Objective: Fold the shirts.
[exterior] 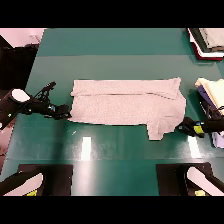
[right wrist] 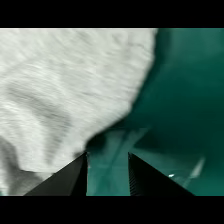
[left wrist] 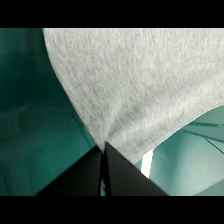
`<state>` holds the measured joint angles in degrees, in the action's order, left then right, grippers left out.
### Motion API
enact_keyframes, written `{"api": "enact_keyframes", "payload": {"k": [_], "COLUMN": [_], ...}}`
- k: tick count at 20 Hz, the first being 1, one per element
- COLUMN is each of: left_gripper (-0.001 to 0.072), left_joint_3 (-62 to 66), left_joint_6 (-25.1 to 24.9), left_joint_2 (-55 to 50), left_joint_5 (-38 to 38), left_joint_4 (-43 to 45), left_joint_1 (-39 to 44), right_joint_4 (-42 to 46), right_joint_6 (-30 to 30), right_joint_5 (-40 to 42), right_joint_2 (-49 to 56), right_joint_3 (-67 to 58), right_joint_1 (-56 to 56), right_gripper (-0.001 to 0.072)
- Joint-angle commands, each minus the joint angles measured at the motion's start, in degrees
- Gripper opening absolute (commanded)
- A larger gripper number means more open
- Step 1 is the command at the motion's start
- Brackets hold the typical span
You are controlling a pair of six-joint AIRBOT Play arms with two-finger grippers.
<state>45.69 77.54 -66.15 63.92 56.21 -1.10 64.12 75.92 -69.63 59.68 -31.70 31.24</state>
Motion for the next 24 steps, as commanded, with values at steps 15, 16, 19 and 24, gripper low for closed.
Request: {"api": "enact_keyframes", "payload": {"k": [15, 16, 19, 24], "left_gripper": [0.0022, 0.0022, 0.0022, 0.0020], "left_joint_3": [0.1, 0.1, 0.1, 2.0], "left_joint_6": [-0.2, -0.5, -1.6, -2.9], "left_joint_2": [0.0, 0.0, 0.0, 3.5], "left_joint_5": [0.1, 0.2, 1.2, 9.6], "left_joint_4": [0.0, 0.0, 0.1, 9.8], "left_joint_1": [0.0, 0.0, 0.0, 0.0], "right_joint_4": [-10.6, -10.5, -9.6, -2.8], "right_joint_6": [-0.4, -0.4, -0.4, -0.3], "right_joint_5": [1.4, 2.3, 2.6, -6.4], "right_joint_2": [3.1, 4.1, 5.0, -4.6], "right_joint_3": [-0.1, -0.1, -0.1, -2.8], "right_joint_1": [0.7, -0.7, -3.0, -0.5], "right_gripper": [0.0307, 0.0306, 0.0073, 0.0013]}}
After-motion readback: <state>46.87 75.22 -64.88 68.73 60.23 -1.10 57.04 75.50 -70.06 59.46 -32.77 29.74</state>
